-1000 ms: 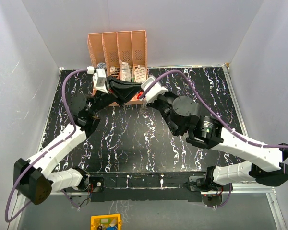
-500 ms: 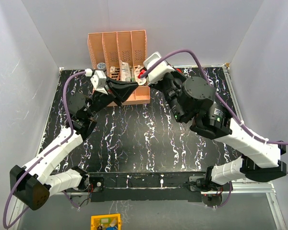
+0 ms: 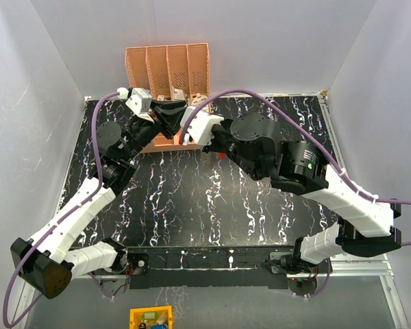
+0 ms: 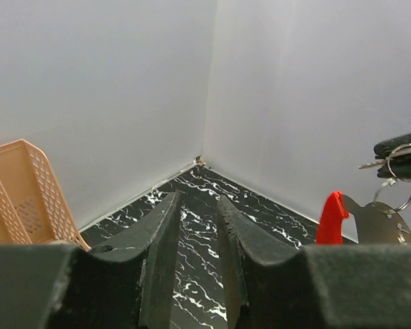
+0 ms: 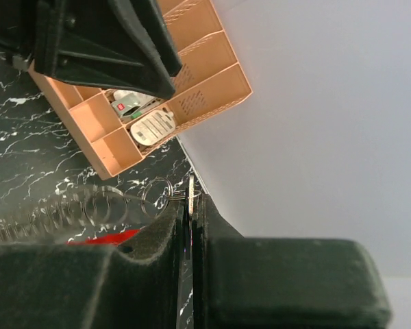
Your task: Remove the keys from the keyring
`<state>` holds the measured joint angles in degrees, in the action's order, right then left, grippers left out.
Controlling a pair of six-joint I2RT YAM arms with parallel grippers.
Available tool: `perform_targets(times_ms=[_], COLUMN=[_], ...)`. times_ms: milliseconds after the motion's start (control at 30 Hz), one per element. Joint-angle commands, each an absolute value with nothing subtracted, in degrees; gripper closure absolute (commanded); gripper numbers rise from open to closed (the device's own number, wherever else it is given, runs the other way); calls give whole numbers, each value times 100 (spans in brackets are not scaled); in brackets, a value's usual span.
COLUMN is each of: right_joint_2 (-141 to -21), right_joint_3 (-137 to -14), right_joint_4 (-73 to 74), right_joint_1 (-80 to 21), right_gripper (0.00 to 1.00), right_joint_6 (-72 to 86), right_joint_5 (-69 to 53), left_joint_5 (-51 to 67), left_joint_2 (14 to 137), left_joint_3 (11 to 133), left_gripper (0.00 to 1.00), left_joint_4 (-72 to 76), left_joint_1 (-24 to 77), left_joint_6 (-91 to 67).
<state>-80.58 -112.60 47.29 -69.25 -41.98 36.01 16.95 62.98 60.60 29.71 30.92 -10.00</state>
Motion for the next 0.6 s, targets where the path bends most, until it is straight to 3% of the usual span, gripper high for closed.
perform_targets(times_ms=[0,100,567], right_joint_2=[-7829,-7825,-7691], right_joint_3=[-11214,-11117,-10670], right_joint_4=[4781,4711,4239], right_joint_1=[-6917,-6917,-6917], right_gripper=[100,100,100], right_joint_6=[-4078,-4067,-4122], right_joint_5=[3368,3384,3639], left_joint_5=[1746,2187,3148], left_joint_2=[6274,6387,6464], left_joint_3=[6424,6542,6292], left_gripper=[68,59,56], left_joint_4=[2843,2939,3287], left_joint_1=[3085,3083,3083], left_joint_6=[-930,-1081,-2038])
